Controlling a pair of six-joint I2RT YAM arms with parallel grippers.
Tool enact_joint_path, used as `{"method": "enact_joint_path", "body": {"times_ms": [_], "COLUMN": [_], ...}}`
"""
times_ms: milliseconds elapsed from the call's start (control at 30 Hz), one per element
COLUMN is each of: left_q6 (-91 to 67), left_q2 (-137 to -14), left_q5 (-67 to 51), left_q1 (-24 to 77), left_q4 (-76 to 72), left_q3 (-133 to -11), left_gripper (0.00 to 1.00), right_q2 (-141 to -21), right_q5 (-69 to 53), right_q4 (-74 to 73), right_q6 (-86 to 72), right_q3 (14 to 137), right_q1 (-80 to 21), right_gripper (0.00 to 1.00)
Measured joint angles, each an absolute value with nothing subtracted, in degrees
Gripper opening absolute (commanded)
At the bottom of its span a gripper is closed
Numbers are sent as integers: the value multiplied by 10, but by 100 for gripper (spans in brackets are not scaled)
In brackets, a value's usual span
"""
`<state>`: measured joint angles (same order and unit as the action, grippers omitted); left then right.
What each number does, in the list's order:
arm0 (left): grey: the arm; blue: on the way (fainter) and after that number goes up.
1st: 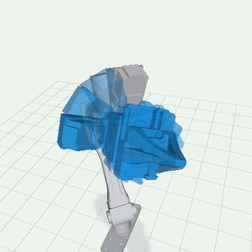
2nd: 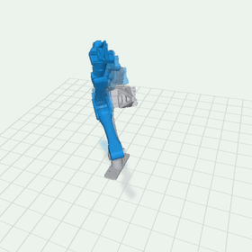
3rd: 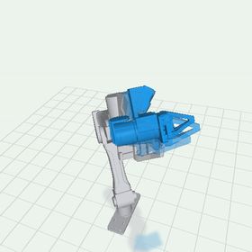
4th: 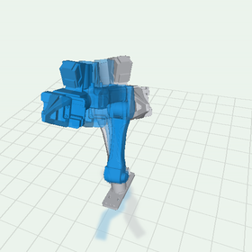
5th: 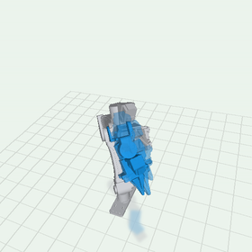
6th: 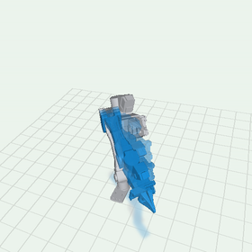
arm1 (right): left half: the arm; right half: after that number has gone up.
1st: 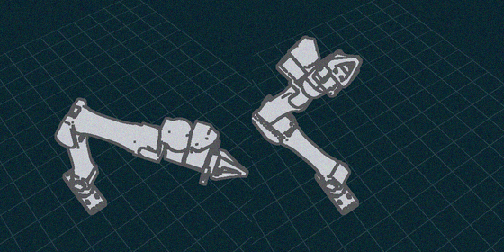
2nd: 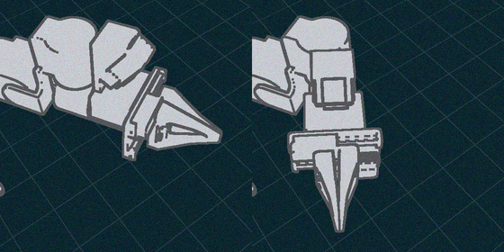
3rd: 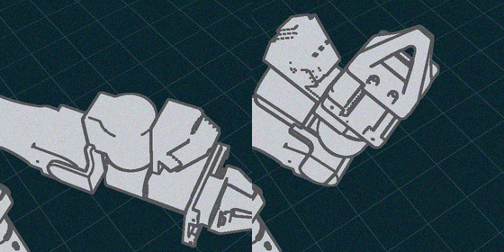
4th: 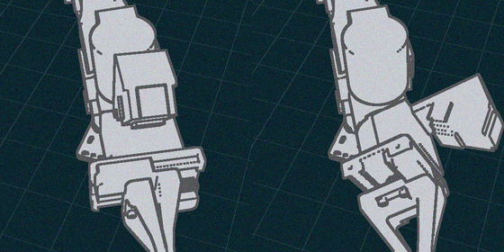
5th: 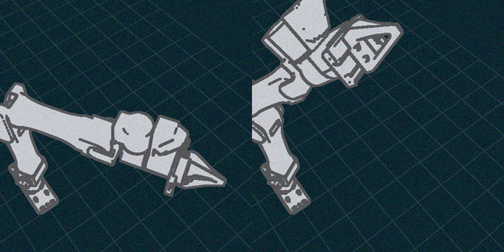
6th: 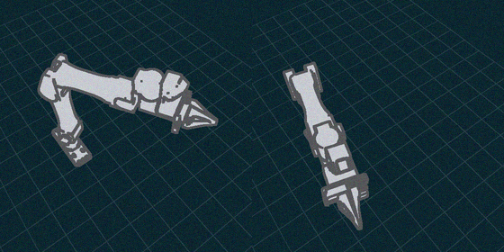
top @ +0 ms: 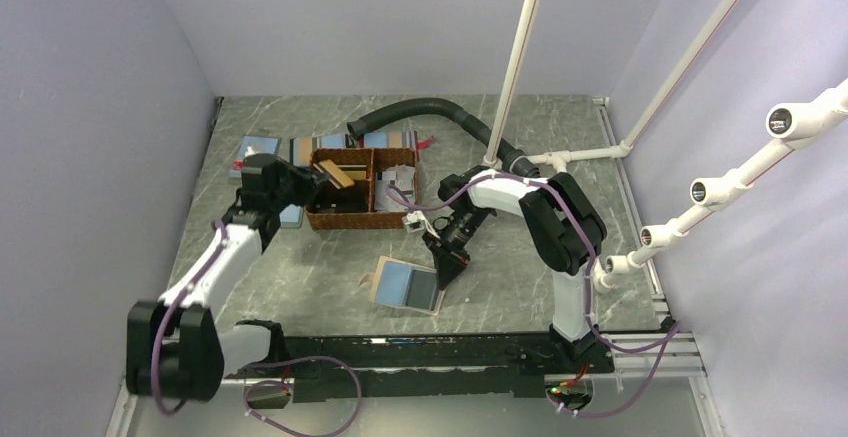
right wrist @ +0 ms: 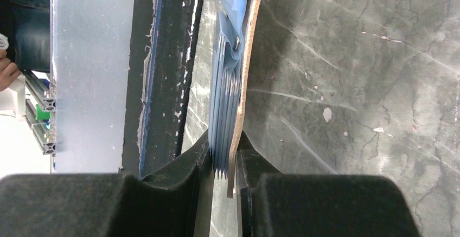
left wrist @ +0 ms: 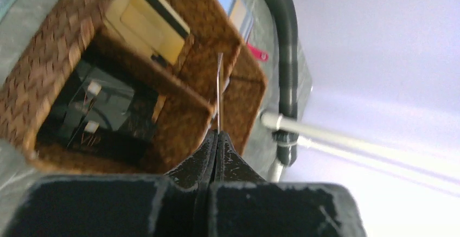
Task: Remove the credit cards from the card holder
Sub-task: Place the credit card in the storage box.
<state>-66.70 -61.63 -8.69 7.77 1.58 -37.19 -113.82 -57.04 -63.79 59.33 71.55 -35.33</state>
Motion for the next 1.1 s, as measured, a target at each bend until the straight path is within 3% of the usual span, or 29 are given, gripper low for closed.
{"method": "enact_joint_path", "body": {"times_ms": [267,533,733,1100], "left_q6": [-747,-833,-872,-901], "left_q2": [-777,-852,-870,-911], "left_q5": [-57,-1,28,53], "left_q1": [47,51,70,81], "left_q4": [-15,93,174,189], "left_q3": [-520,-636,-649,-649], "left_gripper": [0,0,0,0], "right_q2": [-1143,-1156,-1166,-1170], "right_q5": [-569,-570,-571,-572], "right_q4": [-643,-655,-662,-667], "right_q6": [593,594,594,594], "right_q3": [721,732,740,743], "right_q1": [-353,-353,-353,-353], "right_gripper": [0,0,0,0]}}
